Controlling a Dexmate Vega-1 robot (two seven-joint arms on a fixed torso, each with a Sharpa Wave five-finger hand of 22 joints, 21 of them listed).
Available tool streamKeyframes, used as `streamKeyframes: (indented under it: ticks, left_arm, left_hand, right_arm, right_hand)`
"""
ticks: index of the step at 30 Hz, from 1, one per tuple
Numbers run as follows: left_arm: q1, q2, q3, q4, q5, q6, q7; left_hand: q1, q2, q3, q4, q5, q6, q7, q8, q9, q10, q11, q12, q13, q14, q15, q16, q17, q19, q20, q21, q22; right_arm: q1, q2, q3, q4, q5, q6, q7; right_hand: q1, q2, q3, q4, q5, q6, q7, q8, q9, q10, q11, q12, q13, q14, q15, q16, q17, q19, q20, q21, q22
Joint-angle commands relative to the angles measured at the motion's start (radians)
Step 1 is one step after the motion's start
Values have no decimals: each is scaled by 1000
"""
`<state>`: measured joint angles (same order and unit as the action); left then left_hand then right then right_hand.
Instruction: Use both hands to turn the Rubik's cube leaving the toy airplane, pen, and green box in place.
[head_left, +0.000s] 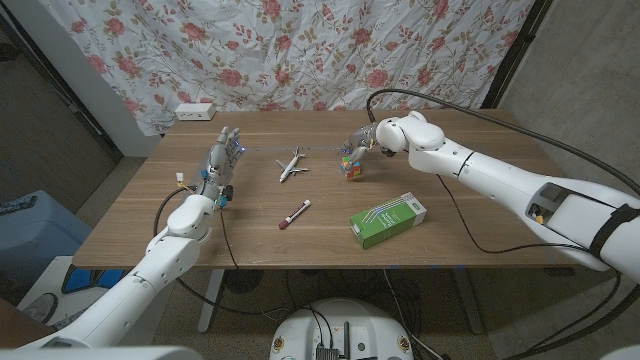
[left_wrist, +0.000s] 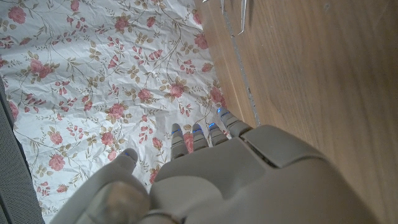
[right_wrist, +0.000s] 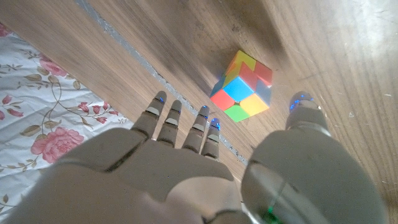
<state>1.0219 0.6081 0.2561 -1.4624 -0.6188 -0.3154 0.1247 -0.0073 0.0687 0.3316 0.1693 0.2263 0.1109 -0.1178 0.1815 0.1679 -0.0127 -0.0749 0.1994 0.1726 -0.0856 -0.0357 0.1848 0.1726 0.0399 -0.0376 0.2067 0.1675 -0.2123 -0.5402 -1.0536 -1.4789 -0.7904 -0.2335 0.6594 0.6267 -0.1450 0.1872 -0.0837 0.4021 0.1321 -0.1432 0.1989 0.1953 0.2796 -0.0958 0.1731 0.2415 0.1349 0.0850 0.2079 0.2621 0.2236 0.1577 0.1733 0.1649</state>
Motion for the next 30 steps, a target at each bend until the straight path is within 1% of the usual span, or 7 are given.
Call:
streamKeyframes:
  ticks: [1,7,13,16,21,27,30]
  left_arm:
    - [-9,5,-3,28,-15,-24,-45]
    - [-19,6,-5,54,-28,-42,-80]
    - [-27,7,-6,74,-36,-63,-111]
    - [-27,17,-9,80,-42,-66,-131]
    - [-40,9,-8,107,-47,-83,-149]
    - [-57,3,-3,140,-57,-98,-186]
    - [-67,10,1,156,-58,-102,-212]
  left_hand:
    - [8,85,6,-1,5,6,4,-1,3,4,0,-2,0,5,-50,-3,0,8,-20,-3,3]
    - [8,84,7,-1,5,7,4,-2,3,5,1,-2,0,5,-52,-4,0,9,-19,-4,3]
    - [8,84,8,-1,5,6,5,-2,3,5,0,-3,0,5,-53,-4,0,10,-21,-5,3]
    - [9,84,8,-1,5,7,9,-2,3,5,-1,-4,0,5,-54,-4,0,11,-22,-5,3]
    - [9,84,9,-1,5,8,11,-1,3,5,-1,-4,0,6,-54,-4,0,12,-23,-6,3]
    - [10,85,11,-2,5,8,16,-1,3,5,2,-5,0,6,-54,-5,0,12,-26,-7,3]
    - [10,85,12,-2,5,7,18,-2,3,6,2,-5,0,6,-54,-5,0,11,-25,-8,3]
  right_arm:
    - [16,5,-3,-14,28,-41,79]
    - [-24,-16,37,-62,68,-78,40]
    - [-40,-41,79,-69,160,-38,16]
    - [-60,-54,122,-67,243,-12,-6]
    - [-73,-66,140,-73,292,-6,-37]
    - [-106,-76,181,-68,378,20,-111]
    - [-119,-83,196,-65,410,32,-142]
  right_hand:
    - [-41,6,-23,15,11,-83,26,-19,-1,-73,8,3,-4,-54,21,-6,7,-25,18,6,3]
    - [-45,15,-26,16,18,-107,40,-16,-3,-110,10,4,-8,-74,34,-6,8,-2,19,16,3]
    - [-79,11,-44,28,17,-130,46,-18,-6,-138,17,5,-13,-111,47,-14,7,-24,26,7,3]
    - [-116,16,-60,45,16,-157,50,-20,-9,-175,22,3,-21,-140,50,-15,7,-39,21,6,3]
    - [-145,22,-75,58,14,-185,66,-20,-12,-225,30,1,-33,-172,29,-17,0,-43,-16,9,2]
    - [-181,40,-84,77,9,-175,81,-11,-14,-230,33,7,-41,-179,16,-11,-3,-39,-54,11,1]
    - [-187,54,-84,82,5,-157,104,-5,-16,-220,30,13,-46,-170,4,-6,-8,-35,-71,12,1]
